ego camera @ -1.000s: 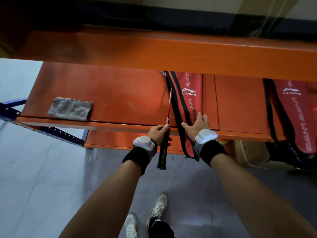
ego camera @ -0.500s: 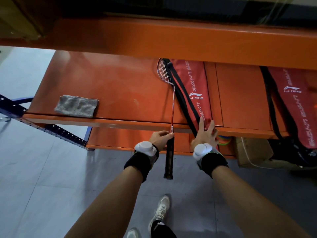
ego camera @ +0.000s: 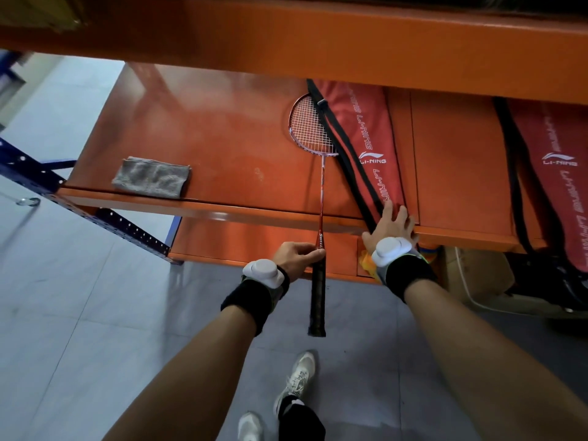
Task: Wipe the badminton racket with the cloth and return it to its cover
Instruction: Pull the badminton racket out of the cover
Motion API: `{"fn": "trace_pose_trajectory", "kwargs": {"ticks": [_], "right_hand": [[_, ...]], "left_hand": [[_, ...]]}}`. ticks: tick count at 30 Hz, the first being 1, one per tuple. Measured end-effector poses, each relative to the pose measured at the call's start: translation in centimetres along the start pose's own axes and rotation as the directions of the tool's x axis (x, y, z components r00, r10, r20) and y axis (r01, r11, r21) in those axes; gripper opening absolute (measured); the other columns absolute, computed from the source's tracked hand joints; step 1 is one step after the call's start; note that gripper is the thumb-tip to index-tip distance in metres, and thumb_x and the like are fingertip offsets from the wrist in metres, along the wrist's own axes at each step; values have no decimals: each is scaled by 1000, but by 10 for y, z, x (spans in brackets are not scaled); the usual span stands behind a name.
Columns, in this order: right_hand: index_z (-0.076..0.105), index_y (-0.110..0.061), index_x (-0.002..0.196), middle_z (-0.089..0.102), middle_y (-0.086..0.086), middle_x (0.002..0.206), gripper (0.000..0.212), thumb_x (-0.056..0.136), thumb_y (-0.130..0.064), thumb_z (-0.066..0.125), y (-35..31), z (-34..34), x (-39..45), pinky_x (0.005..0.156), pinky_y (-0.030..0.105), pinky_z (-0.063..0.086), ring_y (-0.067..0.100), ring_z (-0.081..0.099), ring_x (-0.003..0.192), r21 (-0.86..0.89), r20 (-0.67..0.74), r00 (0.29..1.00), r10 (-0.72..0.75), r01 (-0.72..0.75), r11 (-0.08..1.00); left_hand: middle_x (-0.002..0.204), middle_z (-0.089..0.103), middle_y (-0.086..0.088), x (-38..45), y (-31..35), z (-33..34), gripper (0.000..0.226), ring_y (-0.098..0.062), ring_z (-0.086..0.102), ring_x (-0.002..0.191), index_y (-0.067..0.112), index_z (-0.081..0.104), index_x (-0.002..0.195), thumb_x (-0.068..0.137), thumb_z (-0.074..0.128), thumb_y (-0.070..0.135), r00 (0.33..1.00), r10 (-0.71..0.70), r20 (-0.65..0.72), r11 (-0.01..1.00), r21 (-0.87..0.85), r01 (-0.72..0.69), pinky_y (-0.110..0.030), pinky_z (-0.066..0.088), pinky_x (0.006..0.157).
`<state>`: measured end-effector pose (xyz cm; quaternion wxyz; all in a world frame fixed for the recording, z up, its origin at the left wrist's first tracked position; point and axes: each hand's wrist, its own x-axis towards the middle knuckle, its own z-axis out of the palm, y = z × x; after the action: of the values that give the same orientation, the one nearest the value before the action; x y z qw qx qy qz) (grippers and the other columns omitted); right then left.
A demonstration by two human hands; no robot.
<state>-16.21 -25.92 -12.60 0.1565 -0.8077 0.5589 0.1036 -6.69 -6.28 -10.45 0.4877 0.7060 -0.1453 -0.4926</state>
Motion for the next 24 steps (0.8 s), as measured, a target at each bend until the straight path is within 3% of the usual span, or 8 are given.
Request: {"fn": "trace_pose_trajectory", "kwargs": {"ticks": [5,8,10,14,16,21,24], "right_hand": [[19,-20,152,21,10,160,86,81,-36,65,3,14,-38,115,58,24,36,14,148,8,-122,989,-89,90,996],[27,-17,150,25,9,159,73,85,-32,59,6,17,-67,116,53,24,35,17,148,39,-147,983,-110,117,992],[36,-12,145,34,11,154,61,91,-31,53,5,18,-92,113,48,30,35,29,143,129,-153,980,-127,147,981],[62,-7,122,65,15,123,39,99,-33,45,-13,13,-148,95,37,46,35,60,114,505,37,984,-175,132,853],[68,-4,107,71,17,107,33,99,-28,46,-25,11,-173,90,40,51,34,67,98,629,88,969,-230,125,768],[58,6,117,68,28,100,24,98,-6,47,-48,9,-206,73,39,52,29,63,77,806,268,882,-389,16,591],[55,1,111,66,27,93,16,97,1,47,-63,5,-217,62,30,52,27,64,65,839,273,845,-459,24,544]], "left_hand": [[91,68,-13,-25,-4,1,29,-19,67,83,-3,69,103,92,64,23,999,29,-23,999,18,-28,-31,61,76],[90,68,-13,-44,-11,2,30,-22,67,86,-4,69,100,91,65,24,997,51,-53,998,25,-50,-40,59,84],[87,67,-11,-59,-19,2,30,-24,66,86,-4,70,98,90,66,24,996,56,-70,998,26,-54,-44,56,88],[84,66,-9,-101,-43,4,27,-22,66,80,-2,70,92,90,66,25,993,61,-99,998,-13,-62,-42,59,83],[79,64,-8,-123,-56,5,19,-20,66,76,3,70,85,90,66,21,992,75,-101,995,-51,-81,-39,61,76],[74,63,-4,-158,-80,11,7,-13,66,70,4,67,92,91,64,10,995,71,-72,991,-107,-79,-31,62,66],[85,67,-10,-169,-87,10,20,-17,68,75,-1,68,106,89,66,9,996,36,-84,994,-102,-45,-29,61,67]]}}
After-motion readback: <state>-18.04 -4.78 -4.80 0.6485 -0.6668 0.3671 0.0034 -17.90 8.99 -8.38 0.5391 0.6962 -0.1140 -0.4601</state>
